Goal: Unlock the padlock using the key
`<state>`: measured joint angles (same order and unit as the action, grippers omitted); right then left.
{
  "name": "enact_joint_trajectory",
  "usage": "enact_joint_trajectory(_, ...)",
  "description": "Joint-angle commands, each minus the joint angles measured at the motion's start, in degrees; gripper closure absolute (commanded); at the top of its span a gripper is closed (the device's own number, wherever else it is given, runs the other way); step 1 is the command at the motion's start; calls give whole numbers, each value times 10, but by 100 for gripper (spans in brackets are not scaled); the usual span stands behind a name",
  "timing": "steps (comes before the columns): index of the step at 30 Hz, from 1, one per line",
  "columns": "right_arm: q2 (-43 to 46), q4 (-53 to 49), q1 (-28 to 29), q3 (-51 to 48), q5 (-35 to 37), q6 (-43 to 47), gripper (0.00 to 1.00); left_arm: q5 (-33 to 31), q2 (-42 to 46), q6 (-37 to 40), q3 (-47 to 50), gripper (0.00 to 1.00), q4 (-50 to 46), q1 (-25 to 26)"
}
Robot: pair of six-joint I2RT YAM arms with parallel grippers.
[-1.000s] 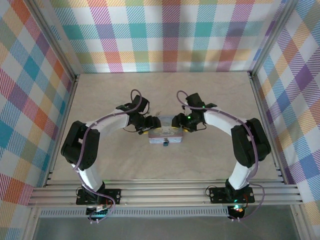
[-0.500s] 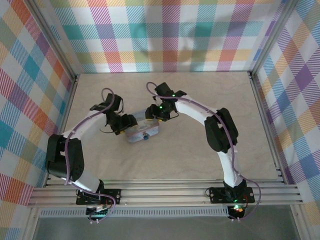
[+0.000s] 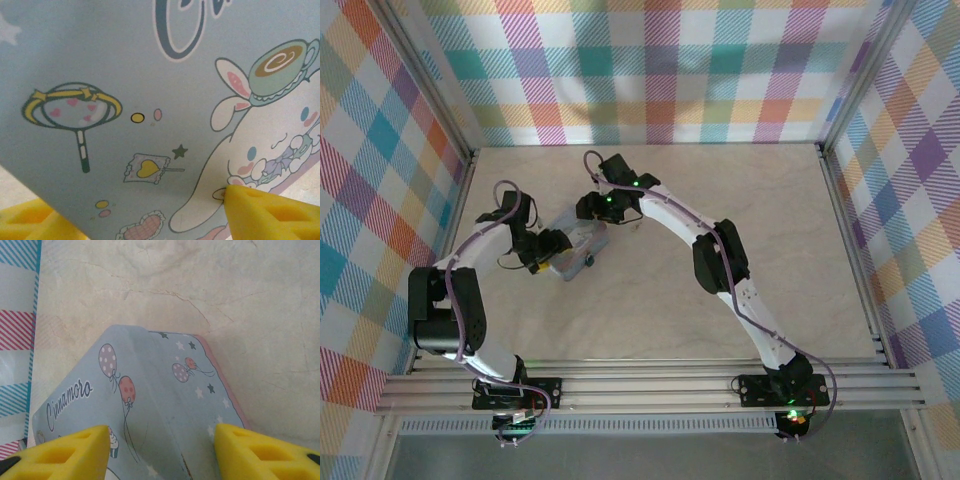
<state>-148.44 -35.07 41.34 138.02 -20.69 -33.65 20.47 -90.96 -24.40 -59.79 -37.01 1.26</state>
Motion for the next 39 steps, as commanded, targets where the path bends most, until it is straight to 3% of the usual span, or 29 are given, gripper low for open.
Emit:
enact_joint_trajectory(1, 7, -26, 39, 8, -58, -8, 42, 29, -35, 26, -29, 32, 67, -14)
enact_joint_trajectory(12, 69, -30, 37, -68, -16, -1, 33, 44, -91, -10, -65, 31, 111, -47)
enact_joint_trajectory(26, 103, -73, 15, -32, 9, 27, 24, -66, -84, -3, -164, 21, 22, -56)
enact_joint_trajectory(34, 196, -41, -15, -172, 60, 51, 25, -58, -55, -17, -154, 21, 20, -52)
enact_joint_trajectory(39, 245, -42, -51, -269, 89, 61, 31, -73, -26, 1, -155, 23, 21, 0)
